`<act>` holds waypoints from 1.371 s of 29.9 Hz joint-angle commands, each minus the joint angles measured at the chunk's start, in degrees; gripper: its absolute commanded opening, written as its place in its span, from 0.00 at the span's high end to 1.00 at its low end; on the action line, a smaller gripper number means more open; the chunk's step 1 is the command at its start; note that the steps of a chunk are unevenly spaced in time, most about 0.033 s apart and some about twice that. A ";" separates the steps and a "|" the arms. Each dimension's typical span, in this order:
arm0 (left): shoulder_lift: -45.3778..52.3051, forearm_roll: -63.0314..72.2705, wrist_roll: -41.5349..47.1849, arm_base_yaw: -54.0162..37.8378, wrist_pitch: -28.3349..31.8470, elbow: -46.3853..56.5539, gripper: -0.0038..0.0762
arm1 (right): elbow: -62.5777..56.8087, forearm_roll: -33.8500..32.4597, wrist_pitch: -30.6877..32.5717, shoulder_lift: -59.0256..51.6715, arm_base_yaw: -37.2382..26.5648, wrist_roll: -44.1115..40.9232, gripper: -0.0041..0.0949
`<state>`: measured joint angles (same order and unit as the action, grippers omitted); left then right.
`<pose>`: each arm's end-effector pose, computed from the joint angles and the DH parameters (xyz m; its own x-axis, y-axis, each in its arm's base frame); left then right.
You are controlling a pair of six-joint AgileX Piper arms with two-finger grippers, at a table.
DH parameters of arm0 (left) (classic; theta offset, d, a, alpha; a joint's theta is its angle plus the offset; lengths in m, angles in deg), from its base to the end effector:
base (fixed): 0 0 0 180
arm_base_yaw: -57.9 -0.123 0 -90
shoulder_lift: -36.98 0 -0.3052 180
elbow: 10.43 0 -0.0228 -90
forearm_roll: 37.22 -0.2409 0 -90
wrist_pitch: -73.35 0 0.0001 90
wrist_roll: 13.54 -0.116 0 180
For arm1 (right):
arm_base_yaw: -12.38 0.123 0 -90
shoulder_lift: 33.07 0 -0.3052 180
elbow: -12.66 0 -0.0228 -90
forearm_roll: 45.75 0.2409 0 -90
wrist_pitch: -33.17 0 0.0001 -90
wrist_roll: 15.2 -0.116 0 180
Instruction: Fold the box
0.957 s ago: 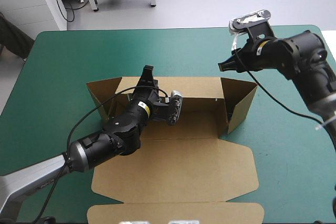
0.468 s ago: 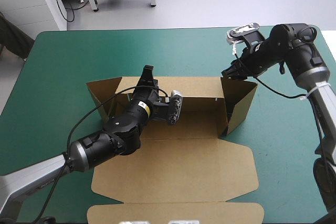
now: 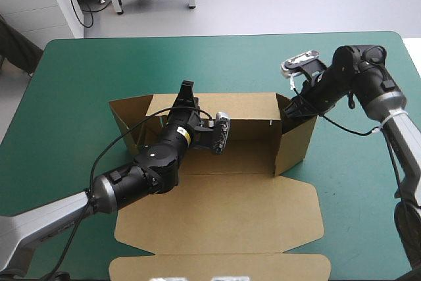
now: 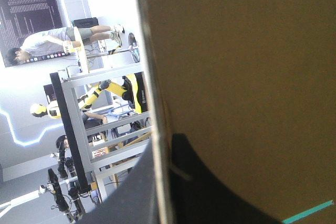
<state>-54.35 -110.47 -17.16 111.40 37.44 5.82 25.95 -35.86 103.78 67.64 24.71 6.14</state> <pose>0.2471 -0.2242 0.3300 0.2739 0.9617 0.0124 0.3872 -0.1220 0.9139 0.3277 0.0909 0.3505 -0.7761 -0.4822 -0.4063 -0.5372 0.8431 0.0255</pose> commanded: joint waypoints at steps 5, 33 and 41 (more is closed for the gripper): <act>1.09 -1.89 1.07 0.30 1.58 -0.98 0.96 | 0.40 2.68 -6.19 -5.90 -0.32 1.30 0.54; 1.09 -1.96 0.80 0.30 1.81 -0.98 0.96 | 6.31 1.69 1.27 -0.92 -0.32 -0.59 0.60; 1.09 -1.96 0.80 0.30 2.47 -0.98 0.96 | -3.74 6.12 -1.40 -5.92 -0.32 2.22 0.60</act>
<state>-54.71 -111.63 -16.33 111.36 37.41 5.82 24.00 -33.65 103.84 65.20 24.71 6.68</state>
